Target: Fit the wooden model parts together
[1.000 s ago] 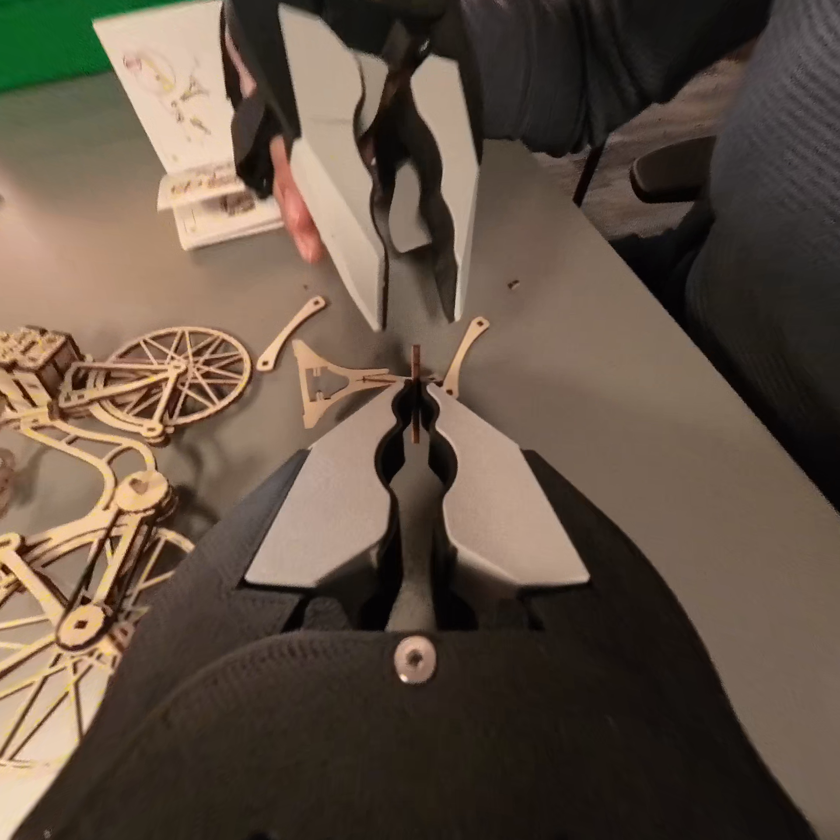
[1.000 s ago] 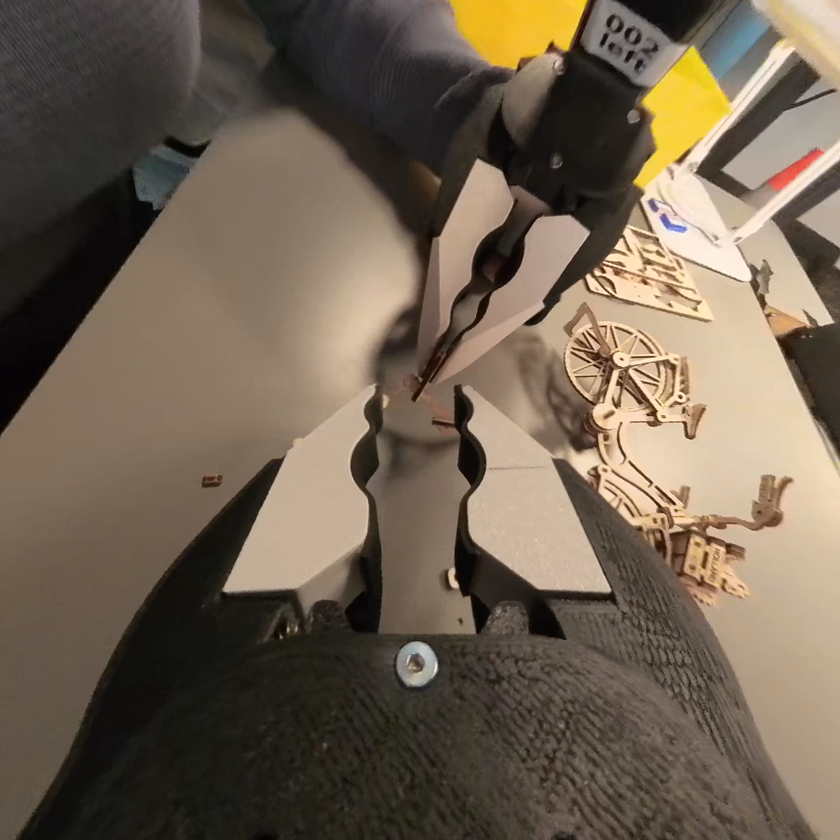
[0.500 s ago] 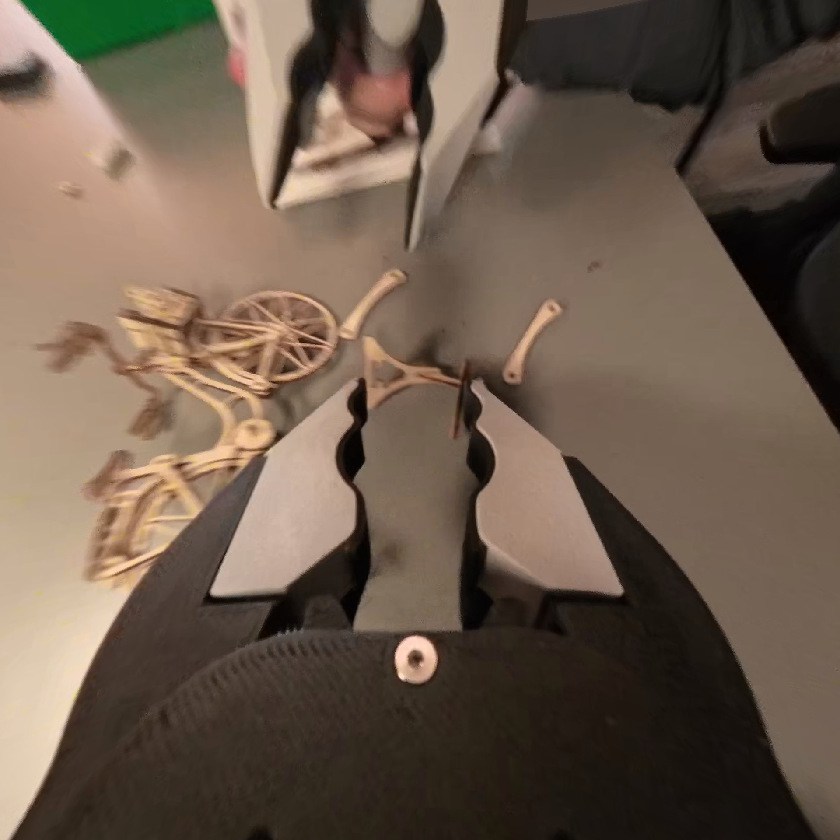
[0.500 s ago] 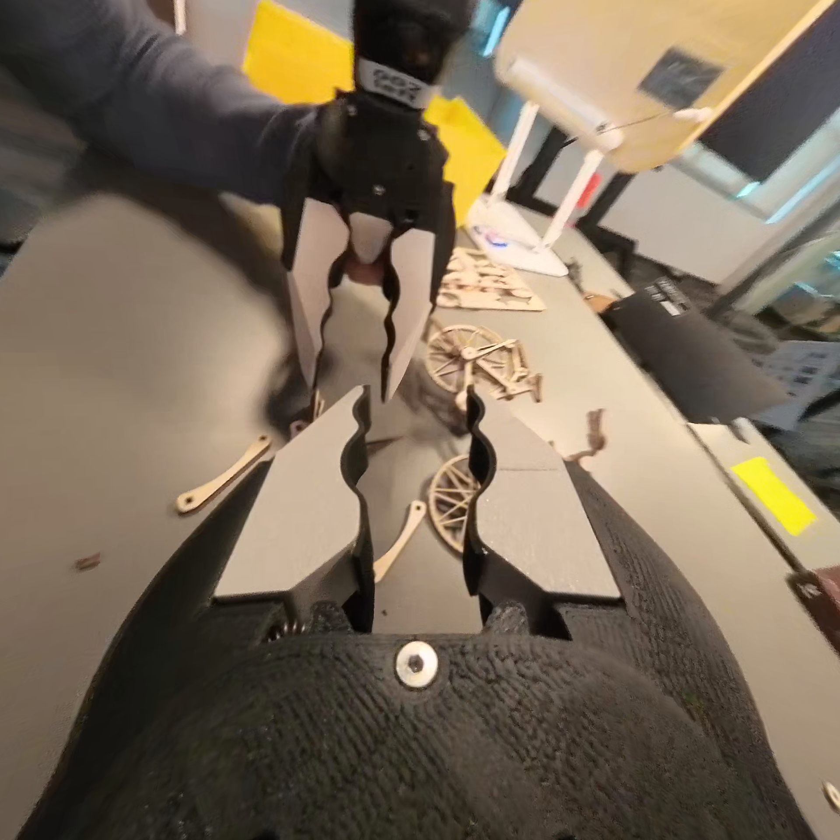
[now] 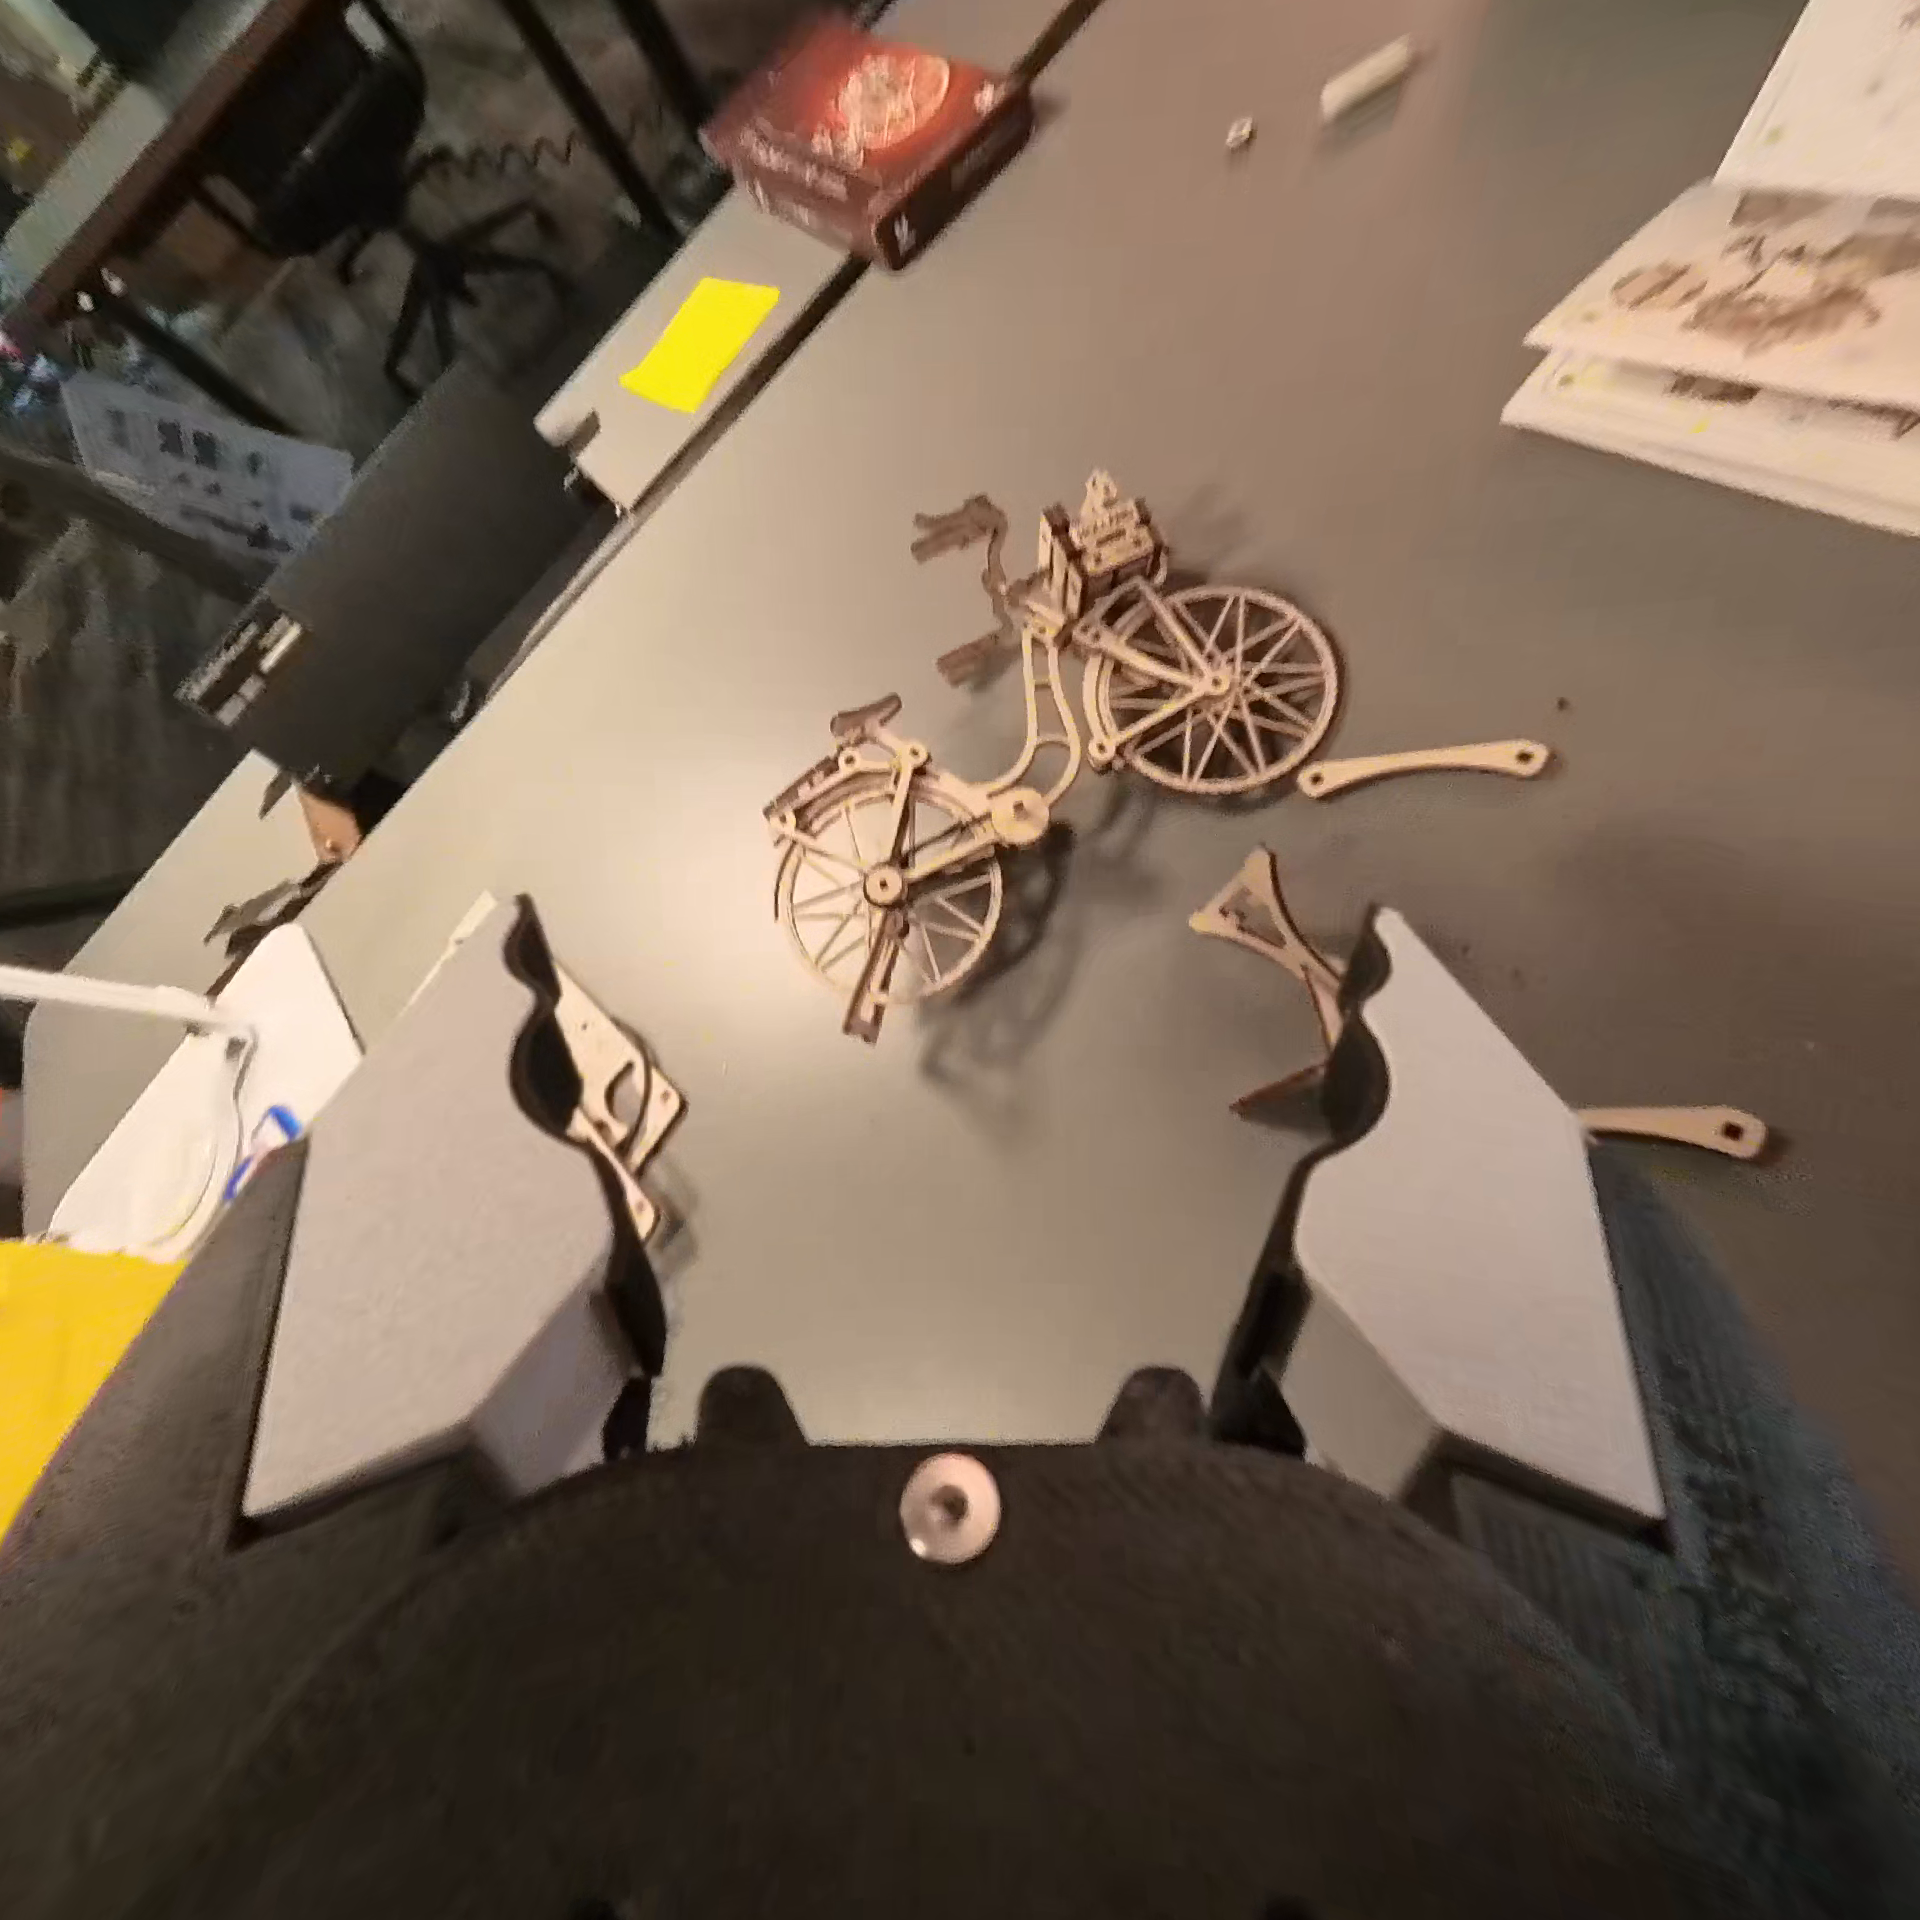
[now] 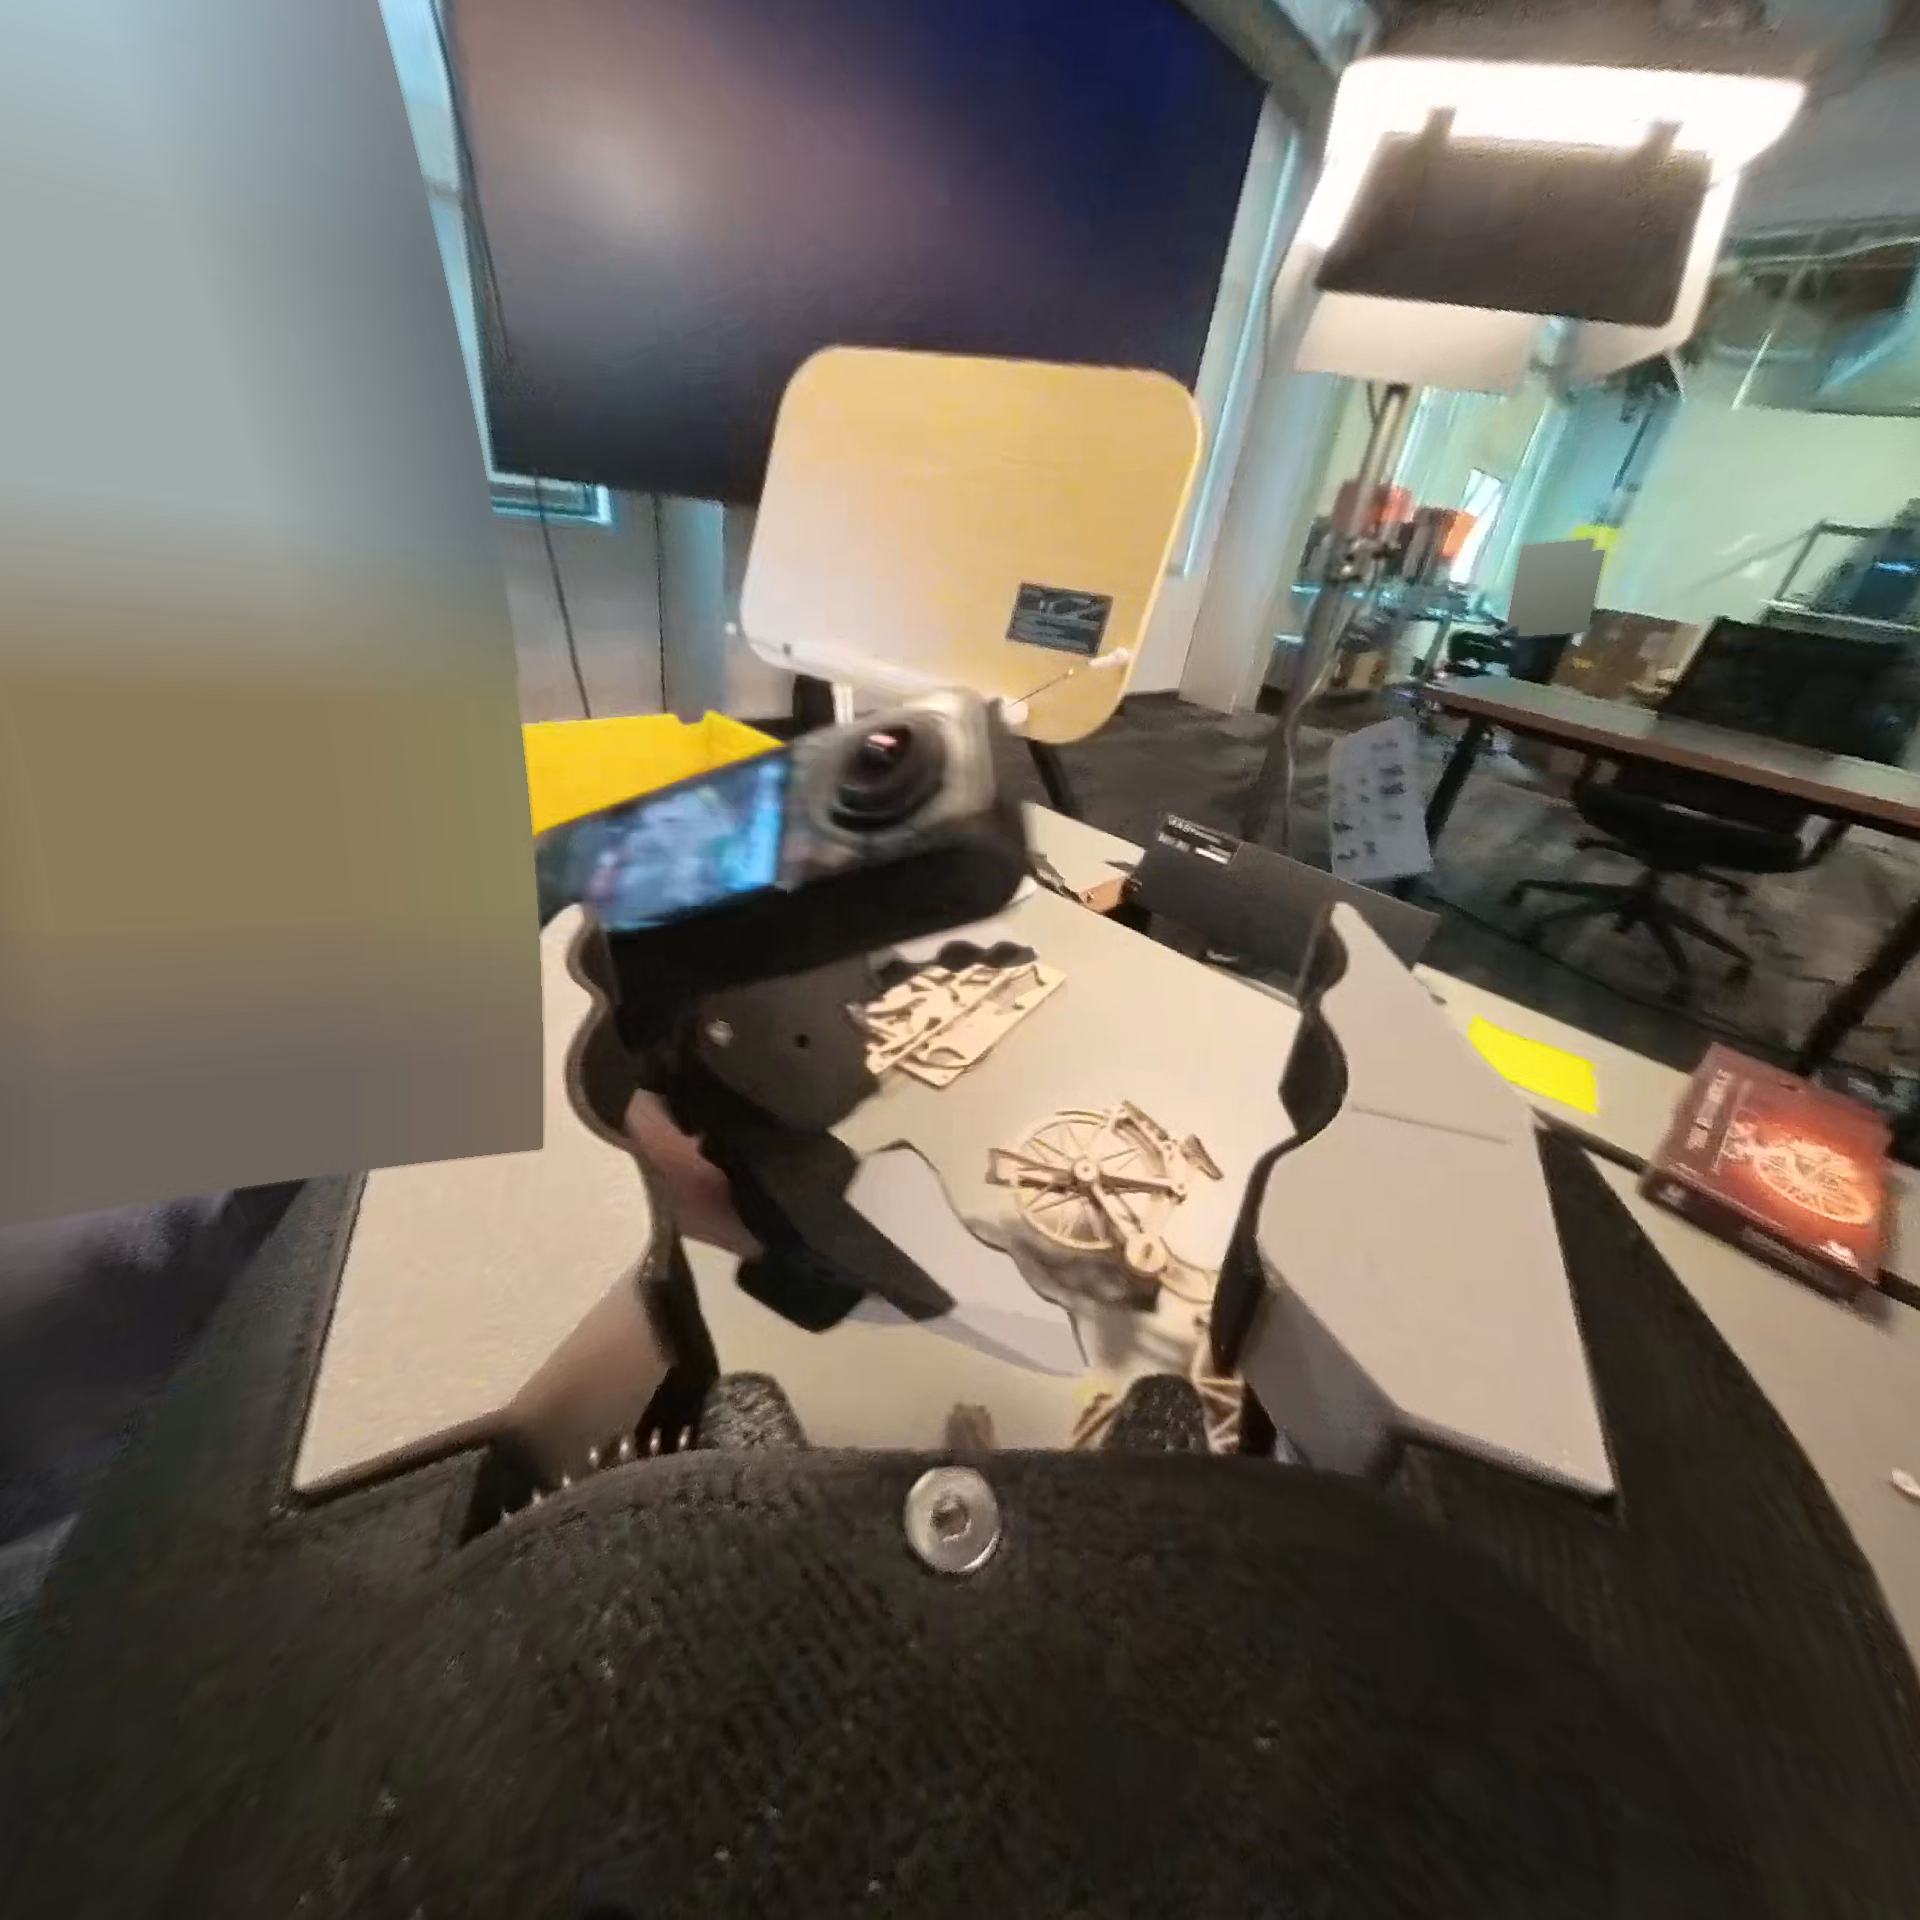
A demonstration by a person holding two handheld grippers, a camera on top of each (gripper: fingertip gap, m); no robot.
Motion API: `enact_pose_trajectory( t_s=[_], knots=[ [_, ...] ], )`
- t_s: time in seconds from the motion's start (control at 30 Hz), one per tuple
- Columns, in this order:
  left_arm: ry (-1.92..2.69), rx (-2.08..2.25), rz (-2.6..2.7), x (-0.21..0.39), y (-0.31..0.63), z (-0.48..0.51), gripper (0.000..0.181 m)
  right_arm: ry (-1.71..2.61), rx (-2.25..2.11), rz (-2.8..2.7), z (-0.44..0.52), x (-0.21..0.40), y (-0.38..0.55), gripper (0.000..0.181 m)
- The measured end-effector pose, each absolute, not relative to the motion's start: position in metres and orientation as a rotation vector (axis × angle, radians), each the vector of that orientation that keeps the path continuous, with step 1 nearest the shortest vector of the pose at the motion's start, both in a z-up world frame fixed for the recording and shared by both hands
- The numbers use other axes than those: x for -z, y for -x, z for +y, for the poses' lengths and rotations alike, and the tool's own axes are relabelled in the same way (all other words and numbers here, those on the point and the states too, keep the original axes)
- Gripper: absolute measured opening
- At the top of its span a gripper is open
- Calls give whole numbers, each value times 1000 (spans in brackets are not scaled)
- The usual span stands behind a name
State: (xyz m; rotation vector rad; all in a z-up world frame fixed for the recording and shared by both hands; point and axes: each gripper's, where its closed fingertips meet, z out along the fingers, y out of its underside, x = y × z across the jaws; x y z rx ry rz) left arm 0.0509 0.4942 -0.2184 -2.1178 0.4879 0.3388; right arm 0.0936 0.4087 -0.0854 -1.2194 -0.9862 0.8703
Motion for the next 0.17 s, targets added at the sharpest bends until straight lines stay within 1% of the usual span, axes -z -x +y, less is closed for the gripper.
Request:
enact_pose_trajectory(
  t_s=[0.07, 0.17],
  knots=[
    [2150, -368, 494, 223, -50, 488, 147, 1236, -923, -979, 391, 86, -91, 130],
    [2153, -417, 510, 223, -48, 479, 149, 1279, -924, -966, 379, 92, -91, 131]
  ],
)
